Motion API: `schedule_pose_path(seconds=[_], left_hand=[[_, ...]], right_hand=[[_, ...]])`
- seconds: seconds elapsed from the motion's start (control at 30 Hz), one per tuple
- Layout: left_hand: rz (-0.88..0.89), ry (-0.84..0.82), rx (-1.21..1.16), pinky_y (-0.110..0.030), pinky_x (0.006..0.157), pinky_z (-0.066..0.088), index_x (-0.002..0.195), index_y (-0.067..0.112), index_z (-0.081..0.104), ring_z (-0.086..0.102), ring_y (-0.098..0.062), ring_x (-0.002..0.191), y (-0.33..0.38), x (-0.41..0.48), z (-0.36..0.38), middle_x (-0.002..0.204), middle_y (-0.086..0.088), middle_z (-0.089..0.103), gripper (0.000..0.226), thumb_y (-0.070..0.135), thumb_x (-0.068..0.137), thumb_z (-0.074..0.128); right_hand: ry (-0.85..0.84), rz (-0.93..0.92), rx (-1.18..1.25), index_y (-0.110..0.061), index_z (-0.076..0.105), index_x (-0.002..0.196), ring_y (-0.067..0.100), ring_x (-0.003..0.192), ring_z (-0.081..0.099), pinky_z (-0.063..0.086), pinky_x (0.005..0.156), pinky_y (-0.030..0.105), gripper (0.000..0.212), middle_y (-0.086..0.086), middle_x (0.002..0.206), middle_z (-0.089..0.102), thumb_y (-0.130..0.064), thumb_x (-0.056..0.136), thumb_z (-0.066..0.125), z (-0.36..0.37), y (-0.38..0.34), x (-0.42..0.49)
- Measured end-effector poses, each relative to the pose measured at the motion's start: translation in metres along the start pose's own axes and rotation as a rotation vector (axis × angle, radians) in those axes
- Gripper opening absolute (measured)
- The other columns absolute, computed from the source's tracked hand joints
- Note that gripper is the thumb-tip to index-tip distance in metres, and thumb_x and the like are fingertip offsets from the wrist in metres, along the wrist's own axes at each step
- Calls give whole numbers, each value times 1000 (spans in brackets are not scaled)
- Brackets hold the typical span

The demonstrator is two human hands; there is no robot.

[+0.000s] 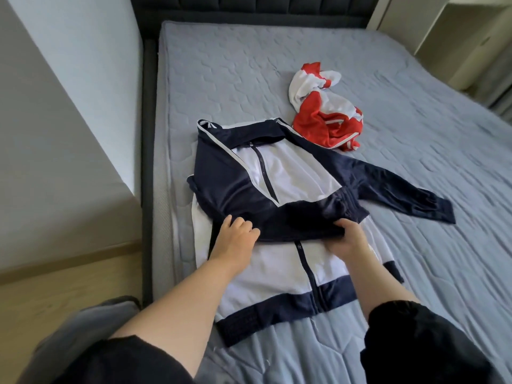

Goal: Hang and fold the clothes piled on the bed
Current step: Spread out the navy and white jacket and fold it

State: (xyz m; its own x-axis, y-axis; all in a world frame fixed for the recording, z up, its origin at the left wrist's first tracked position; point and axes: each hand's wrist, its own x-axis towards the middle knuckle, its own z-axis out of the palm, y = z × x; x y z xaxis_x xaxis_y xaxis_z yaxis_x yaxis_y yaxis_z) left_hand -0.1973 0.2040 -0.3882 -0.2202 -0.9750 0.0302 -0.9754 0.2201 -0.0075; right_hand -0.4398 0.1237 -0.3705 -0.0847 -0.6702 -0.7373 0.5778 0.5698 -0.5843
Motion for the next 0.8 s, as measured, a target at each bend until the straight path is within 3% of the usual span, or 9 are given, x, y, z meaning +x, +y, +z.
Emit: schedule_pose_path(seconds=[0.1, 0.17, 0.2, 0.33, 0.47, 0.57, 0.63, 0.7, 0.8], left_hand=[[17, 76, 36, -34, 76, 44, 79, 19, 59, 55, -21, 76, 8, -4, -11, 78, 1, 56, 26, 4, 61, 71], [-12, 155, -6, -32, 56, 43, 62, 15, 57, 55, -23, 60, 5, -3, -16, 63, -1, 54, 35, 1, 40, 80], [-37, 153, -28, -32, 55, 42, 61, 14, 57, 55, -24, 61, 3, -3, -17, 64, -2, 53, 35, 3, 39, 81], [-108, -2, -153, -33, 79, 39, 89, 16, 66, 47, -21, 97, -6, -7, -2, 95, 0, 53, 24, 39, 85, 63], [-405, 158, -538, -39, 64, 42, 63, 7, 55, 48, -28, 82, -4, -8, -2, 81, -10, 51, 34, 26, 91, 55], [-677, 30, -800, -34, 58, 36, 64, 4, 42, 48, -30, 65, -13, -5, 1, 73, -14, 53, 29, 18, 89, 44], [-797, -64, -1072, -33, 60, 46, 78, 2, 54, 59, -26, 65, -16, -3, 0, 78, -13, 61, 21, 16, 90, 43], [-917, -78, -1430, -32, 65, 53, 94, 6, 56, 64, -22, 71, -14, 1, -2, 89, -13, 61, 14, 11, 95, 43], [-960, -90, -1764, -35, 76, 52, 114, 5, 50, 64, -23, 79, -14, 5, -4, 94, -12, 59, 18, 9, 99, 42]], right_hand=[[81, -25, 207, -15, 63, 98, 23, 88, 62, 51, 74, 35, 11, 6, 96, 66, -18, 89, 57, -27, 1, -2], [145, -67, 256, -19, 64, 106, 23, 90, 64, 52, 66, 37, 20, 5, 101, 68, -24, 86, 64, -38, -2, -4], [178, -87, 234, -19, 62, 110, 24, 92, 64, 53, 66, 38, 24, 6, 102, 67, -23, 86, 65, -42, -4, -5], [489, -269, -133, -5, 63, 112, 21, 85, 60, 50, 79, 33, 34, 5, 88, 63, -14, 79, 68, -66, 2, -10], [790, -473, -233, -10, 63, 107, 29, 87, 62, 50, 81, 32, 34, 10, 98, 66, -8, 74, 55, -80, 15, -19], [809, -567, -149, -12, 50, 120, 26, 89, 59, 48, 82, 33, 46, 9, 105, 60, -5, 75, 50, -81, 11, -21], [861, -558, -474, -14, 41, 133, 33, 112, 52, 41, 100, 42, 60, 14, 125, 53, -3, 74, 53, -85, 12, -22], [897, -530, -986, -12, 27, 144, 33, 137, 28, 22, 114, 48, 79, 16, 148, 33, -1, 73, 59, -86, 15, -22], [779, -703, -1496, -18, 6, 151, 27, 147, -6, -5, 116, 50, 91, 11, 160, -1, -1, 75, 53, -76, 21, -21]])
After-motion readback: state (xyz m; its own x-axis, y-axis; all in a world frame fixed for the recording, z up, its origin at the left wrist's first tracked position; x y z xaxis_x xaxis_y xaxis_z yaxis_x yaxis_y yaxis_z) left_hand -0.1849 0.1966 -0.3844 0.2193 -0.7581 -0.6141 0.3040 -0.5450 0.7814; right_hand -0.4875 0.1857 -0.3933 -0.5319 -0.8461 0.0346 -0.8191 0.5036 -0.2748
